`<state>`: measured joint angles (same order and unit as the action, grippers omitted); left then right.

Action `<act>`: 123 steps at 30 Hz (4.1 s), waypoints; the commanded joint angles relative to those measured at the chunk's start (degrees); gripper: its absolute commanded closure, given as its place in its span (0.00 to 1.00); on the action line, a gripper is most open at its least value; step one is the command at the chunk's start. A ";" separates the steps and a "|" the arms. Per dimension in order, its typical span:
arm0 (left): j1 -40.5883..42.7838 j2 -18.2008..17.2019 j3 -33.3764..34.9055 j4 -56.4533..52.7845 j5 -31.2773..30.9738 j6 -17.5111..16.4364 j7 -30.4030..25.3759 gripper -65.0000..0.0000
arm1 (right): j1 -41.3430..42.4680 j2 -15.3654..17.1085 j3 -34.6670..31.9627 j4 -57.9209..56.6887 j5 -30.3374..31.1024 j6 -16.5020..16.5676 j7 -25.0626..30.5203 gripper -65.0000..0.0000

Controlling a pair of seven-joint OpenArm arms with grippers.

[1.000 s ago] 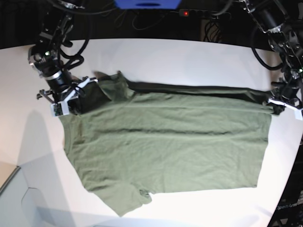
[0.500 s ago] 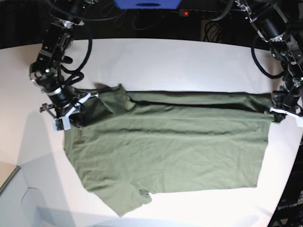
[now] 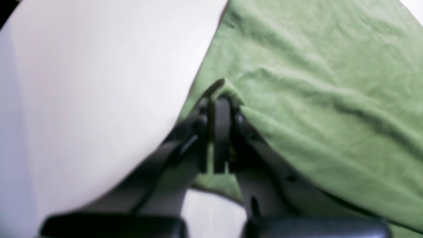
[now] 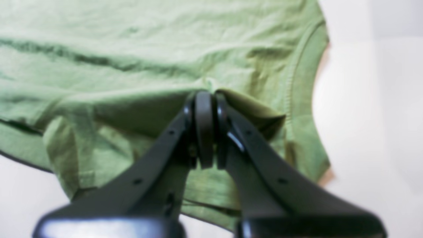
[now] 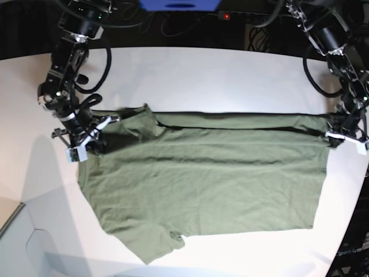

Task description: Layout the t-shirt on the table in an organized manner, then fold the t-shirt properly

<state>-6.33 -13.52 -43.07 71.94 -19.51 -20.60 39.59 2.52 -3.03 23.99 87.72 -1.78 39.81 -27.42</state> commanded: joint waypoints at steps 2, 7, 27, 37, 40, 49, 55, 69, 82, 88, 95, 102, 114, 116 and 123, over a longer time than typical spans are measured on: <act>-1.80 -1.82 -0.14 0.28 -0.67 -0.10 -1.48 1.00 | 1.21 0.26 -0.12 0.85 0.95 0.19 1.62 1.00; -2.16 -2.00 -0.14 -0.16 -0.67 -0.10 -1.48 1.00 | 1.39 0.26 -0.65 0.85 0.95 0.19 1.62 1.00; -3.39 -3.76 -0.32 -2.80 -0.76 -0.10 -1.31 0.33 | 1.39 4.83 -4.60 1.82 0.95 0.19 1.62 0.54; 5.23 -1.91 -0.40 4.67 -1.20 -0.19 -1.57 0.20 | -4.94 4.21 2.17 7.79 1.30 0.19 1.62 0.52; 5.67 -1.91 -0.14 1.60 -1.20 -0.19 -1.57 0.20 | -6.17 4.21 2.17 7.79 1.30 0.19 1.71 0.52; 5.49 -2.26 1.00 -2.71 -0.76 -0.19 -6.49 0.21 | -6.26 4.21 2.25 7.97 1.30 0.19 1.71 0.53; 5.58 -2.35 2.94 -4.56 -0.84 -0.28 -6.76 0.42 | -6.61 4.30 4.36 8.06 1.30 0.19 1.71 0.52; 4.44 -2.00 2.85 -4.56 -0.76 -0.19 -6.67 0.98 | -8.99 4.30 6.47 4.98 1.30 0.19 1.79 0.52; 4.61 -2.09 2.85 -4.56 -0.76 -0.19 -6.67 1.00 | -7.84 4.74 6.30 -1.09 1.30 0.19 2.14 0.52; 4.79 -2.17 2.67 -4.56 -0.76 -0.19 -6.67 1.00 | -6.96 5.53 6.21 -2.93 1.12 0.19 2.14 0.53; 4.88 -2.26 2.50 -4.56 -0.76 -0.19 -6.67 1.00 | -7.40 5.53 6.47 -3.11 1.12 0.19 2.06 0.90; 6.20 -2.44 2.50 -3.41 -1.11 -0.19 -6.23 1.00 | -10.83 6.68 6.21 -0.12 1.12 0.19 1.71 1.00; 9.18 -2.44 2.41 13.20 -1.28 -0.19 -0.87 1.00 | -11.18 7.73 4.89 15.18 1.03 0.19 1.53 1.00; 6.46 -2.44 2.41 14.08 -1.20 -0.19 1.86 1.00 | -9.34 9.14 2.69 15.00 1.03 0.19 0.83 1.00; -2.07 -2.53 2.50 14.17 -0.76 -0.10 9.68 1.00 | 0.51 11.77 -0.65 14.91 1.03 0.19 -11.31 1.00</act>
<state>-7.55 -14.94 -40.29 85.23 -19.92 -20.82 50.15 2.31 8.01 23.14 101.62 -1.06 40.47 -39.66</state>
